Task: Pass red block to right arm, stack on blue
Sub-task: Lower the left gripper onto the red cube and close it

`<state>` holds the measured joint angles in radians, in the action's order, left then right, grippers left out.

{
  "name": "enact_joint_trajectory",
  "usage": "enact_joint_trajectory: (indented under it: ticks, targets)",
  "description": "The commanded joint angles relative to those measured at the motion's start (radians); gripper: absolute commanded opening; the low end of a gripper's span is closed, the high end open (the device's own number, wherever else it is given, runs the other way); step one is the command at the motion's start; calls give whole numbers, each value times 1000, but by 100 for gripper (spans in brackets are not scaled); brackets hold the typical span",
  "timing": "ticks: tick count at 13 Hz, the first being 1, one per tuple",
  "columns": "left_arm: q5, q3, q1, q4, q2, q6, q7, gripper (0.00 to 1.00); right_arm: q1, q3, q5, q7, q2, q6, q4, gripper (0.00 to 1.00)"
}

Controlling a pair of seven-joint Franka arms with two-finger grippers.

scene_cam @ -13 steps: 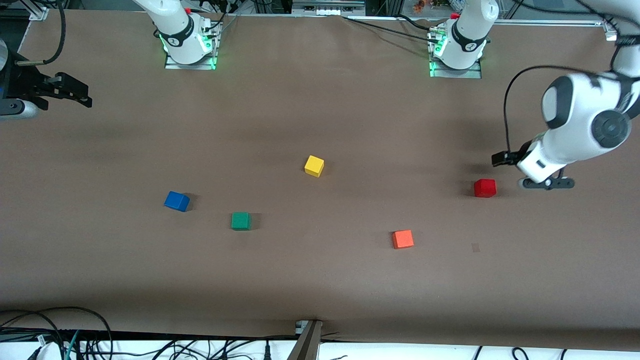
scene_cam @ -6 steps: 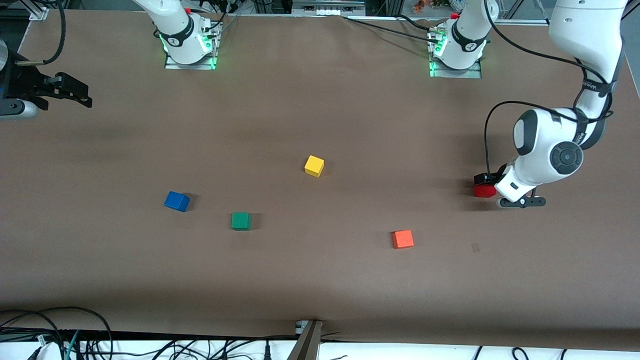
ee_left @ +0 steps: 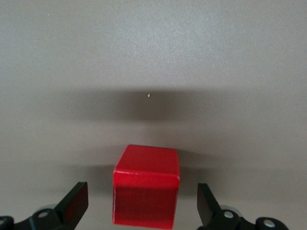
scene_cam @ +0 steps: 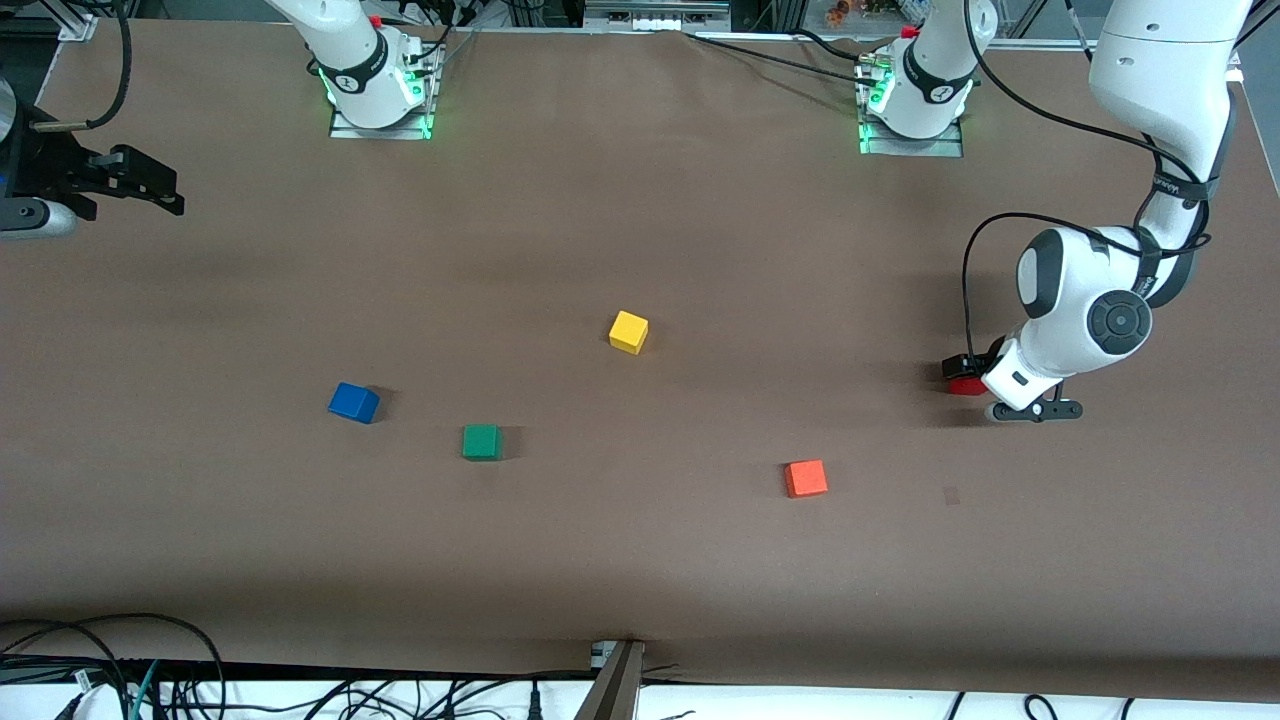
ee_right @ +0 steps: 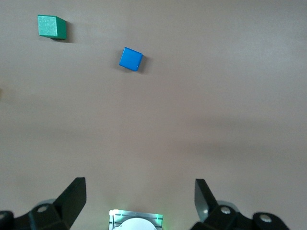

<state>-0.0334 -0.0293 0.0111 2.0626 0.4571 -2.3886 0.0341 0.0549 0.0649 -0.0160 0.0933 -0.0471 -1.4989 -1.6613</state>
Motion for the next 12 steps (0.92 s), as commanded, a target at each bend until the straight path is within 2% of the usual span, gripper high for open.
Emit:
enact_joint_trajectory:
  ticks: [1, 5, 7, 9, 11, 12]
  targets:
    - [-22, -3, -6, -18, 23, -11, 20, 94, -1, 0, 7, -9, -5, 5, 6, 100]
    - [-22, -3, -6, -22, 25, -8, 6, 48, -1, -2, 7, -9, -5, 5, 6, 100]
    - [-23, -3, -6, -27, 20, 2, -2, 0, -1, -2, 5, -9, -4, 3, 6, 100]
    - [-23, -1, -5, -80, 3, 56, -26, 0, -1, -2, 5, -9, -4, 3, 6, 100]
    - [-14, 0, -6, -195, -18, 234, -33, 0, 0, -2, 5, -9, -4, 3, 6, 100]
    - [-8, 26, -5, -258, -32, 327, -34, 0, 0, -2, 5, -9, -4, 5, 6, 100]
